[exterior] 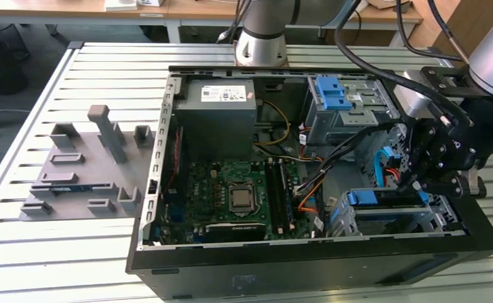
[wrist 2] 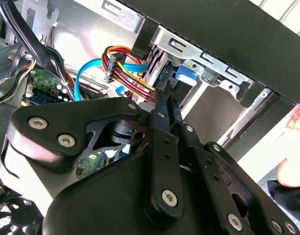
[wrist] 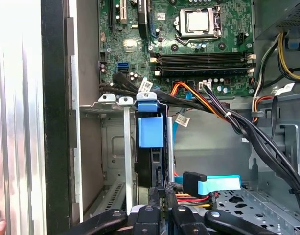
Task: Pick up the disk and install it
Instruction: 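Insert the first disk wire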
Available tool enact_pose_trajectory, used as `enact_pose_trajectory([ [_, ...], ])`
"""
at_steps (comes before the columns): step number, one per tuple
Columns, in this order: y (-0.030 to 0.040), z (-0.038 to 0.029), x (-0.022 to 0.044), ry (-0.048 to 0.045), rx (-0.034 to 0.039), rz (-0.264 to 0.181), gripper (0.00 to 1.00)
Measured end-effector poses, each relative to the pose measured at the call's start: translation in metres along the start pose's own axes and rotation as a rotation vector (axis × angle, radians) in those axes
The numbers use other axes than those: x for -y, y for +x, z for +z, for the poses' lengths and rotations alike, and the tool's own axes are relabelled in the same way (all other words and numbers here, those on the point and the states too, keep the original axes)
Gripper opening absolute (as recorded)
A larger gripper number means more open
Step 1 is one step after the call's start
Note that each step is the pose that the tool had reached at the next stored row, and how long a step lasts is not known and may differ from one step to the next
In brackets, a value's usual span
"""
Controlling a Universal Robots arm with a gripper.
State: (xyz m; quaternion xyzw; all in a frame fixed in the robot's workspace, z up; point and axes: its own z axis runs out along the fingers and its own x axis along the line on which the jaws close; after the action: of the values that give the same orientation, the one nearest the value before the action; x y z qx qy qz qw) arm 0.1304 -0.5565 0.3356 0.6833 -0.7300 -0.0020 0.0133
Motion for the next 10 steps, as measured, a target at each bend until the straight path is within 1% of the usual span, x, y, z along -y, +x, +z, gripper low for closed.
enact_pose_trajectory([
  [10,0.0004,0.0018,0.0003,-0.0020,0.0001,0.009,0.16],
])
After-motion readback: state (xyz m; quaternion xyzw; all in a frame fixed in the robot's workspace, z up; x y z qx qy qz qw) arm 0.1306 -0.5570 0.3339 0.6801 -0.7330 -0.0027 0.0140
